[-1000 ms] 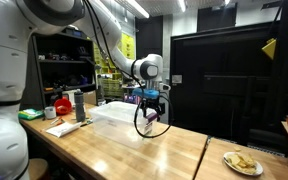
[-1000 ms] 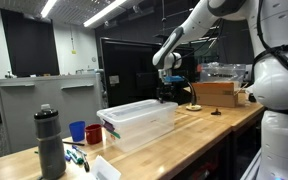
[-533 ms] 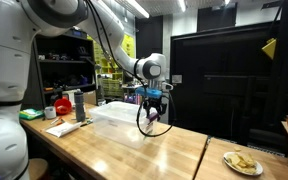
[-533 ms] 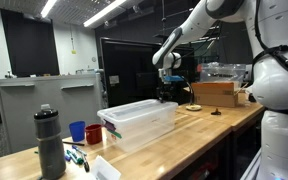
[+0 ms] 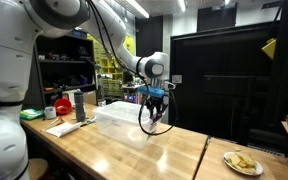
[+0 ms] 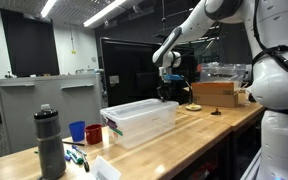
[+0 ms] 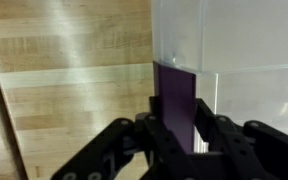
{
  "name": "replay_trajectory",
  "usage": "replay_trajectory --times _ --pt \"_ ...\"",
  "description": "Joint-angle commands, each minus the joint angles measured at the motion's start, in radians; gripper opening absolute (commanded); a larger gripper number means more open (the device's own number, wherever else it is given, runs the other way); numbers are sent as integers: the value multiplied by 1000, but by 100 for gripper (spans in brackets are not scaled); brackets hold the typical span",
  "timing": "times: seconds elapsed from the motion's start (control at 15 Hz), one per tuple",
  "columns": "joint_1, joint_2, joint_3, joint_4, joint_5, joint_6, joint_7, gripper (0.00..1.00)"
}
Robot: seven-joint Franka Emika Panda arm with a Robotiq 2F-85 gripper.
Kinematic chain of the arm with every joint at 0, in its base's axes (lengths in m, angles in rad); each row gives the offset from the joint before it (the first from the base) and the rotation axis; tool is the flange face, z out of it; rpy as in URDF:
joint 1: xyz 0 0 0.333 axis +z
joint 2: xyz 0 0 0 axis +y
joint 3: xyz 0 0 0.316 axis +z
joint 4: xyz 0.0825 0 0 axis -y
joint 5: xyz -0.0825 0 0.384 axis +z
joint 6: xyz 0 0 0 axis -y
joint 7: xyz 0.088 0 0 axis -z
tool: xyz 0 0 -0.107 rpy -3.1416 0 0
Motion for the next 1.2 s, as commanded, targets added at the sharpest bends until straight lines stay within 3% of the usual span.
replay_trajectory --times 0.0,0.27,0.67,1.13 --pt "-16 -5 2 15 47 -49 -50 12" --pt "-30 -29 18 6 137 -160 -143 12" --pt "-26 -58 42 8 335 -454 -264 12" --pt "-57 -14 22 105 530 -855 -357 12"
